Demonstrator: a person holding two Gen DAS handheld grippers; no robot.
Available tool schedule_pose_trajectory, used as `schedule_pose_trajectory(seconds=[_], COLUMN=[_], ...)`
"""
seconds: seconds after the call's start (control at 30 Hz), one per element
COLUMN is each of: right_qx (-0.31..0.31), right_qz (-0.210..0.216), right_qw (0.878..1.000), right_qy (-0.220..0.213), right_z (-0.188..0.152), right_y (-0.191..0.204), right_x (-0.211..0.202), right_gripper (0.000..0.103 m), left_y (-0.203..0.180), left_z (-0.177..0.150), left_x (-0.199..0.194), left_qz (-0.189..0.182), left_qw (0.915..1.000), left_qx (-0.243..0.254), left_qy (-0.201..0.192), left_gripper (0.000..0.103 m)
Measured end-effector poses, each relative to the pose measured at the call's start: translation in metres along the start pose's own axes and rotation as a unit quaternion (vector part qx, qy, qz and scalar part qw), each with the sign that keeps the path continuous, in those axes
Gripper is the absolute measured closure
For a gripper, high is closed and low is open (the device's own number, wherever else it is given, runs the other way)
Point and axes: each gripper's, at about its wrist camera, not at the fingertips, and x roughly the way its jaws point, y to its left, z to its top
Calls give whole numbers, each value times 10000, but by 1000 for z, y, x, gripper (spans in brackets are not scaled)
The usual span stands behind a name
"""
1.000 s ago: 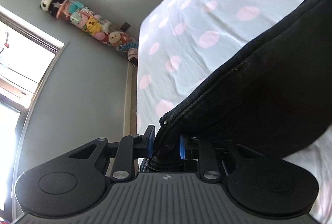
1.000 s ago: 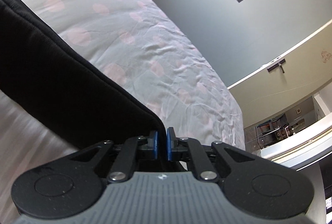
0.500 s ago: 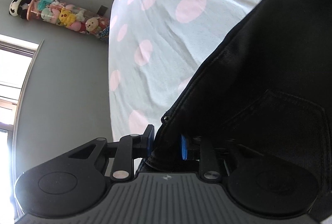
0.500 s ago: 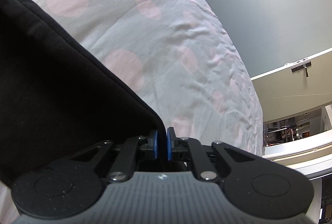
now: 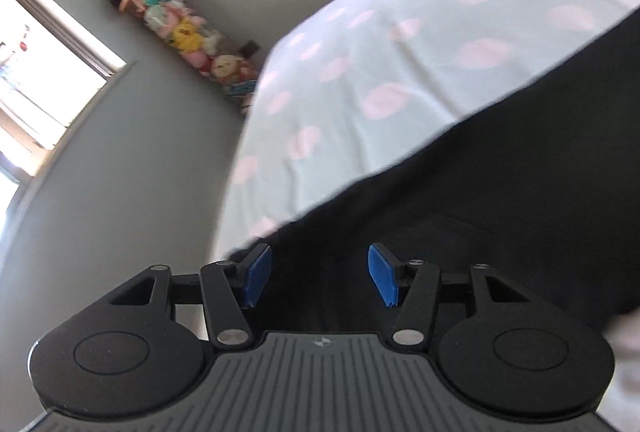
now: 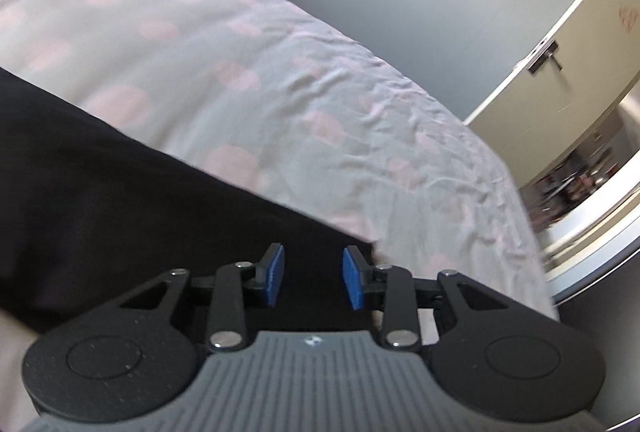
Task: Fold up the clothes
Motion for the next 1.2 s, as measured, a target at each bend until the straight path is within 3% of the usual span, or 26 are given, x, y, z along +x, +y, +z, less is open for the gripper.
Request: schedule_pose_trajectory(seconds=[0.1, 0.23, 0.4, 0.53, 0.7, 0.77, 0.87, 1.0, 1.2], right_qx=[523, 1010, 1817, 2342, 2153, 2240, 2466, 2569, 2143], right_qz=[533, 1075, 1531, 1752, 1935, 1905, 2087, 2294, 2406], right_qw=[9971, 9887, 9700, 9526, 9515, 9497, 9423, 9356, 9421], right_qy=[-109, -275, -505, -837, -1039, -1078, -877, -784, -928], right_z=[-25, -64, -117, -150, -162, -169, -176, -172, -152], right_y=[10, 37, 69, 84, 83, 76, 70, 78, 110], right_x=[-39, -87, -137, -159, -157, -154, -141, -134, -137], right_gripper=[67, 66, 64, 61, 61, 61, 61, 61, 56], left_y=[-32, -64, -78, -98, -119, -125, -129, -137, -126], left_z=[-10, -33, -22, -5, 19, 15, -14, -52, -57], left_x=[-40, -80, -102, -133, -149, -140, -125, -100, -45], left_qz=[-550, -1212, -1443, -1335, -1080, -944, -849, -518, -402], left_qw=[9984, 9899, 9824, 9862, 9892, 9877, 9813, 9794, 9646], left_qx=[-143, -714, -1182, -976, -991, -1250, -1721, -1927, -2600], left_qy=[48, 142, 115, 4, 5, -11, -165, -316, -191], left_gripper=[39, 39, 39, 39, 37, 31, 31, 31, 31])
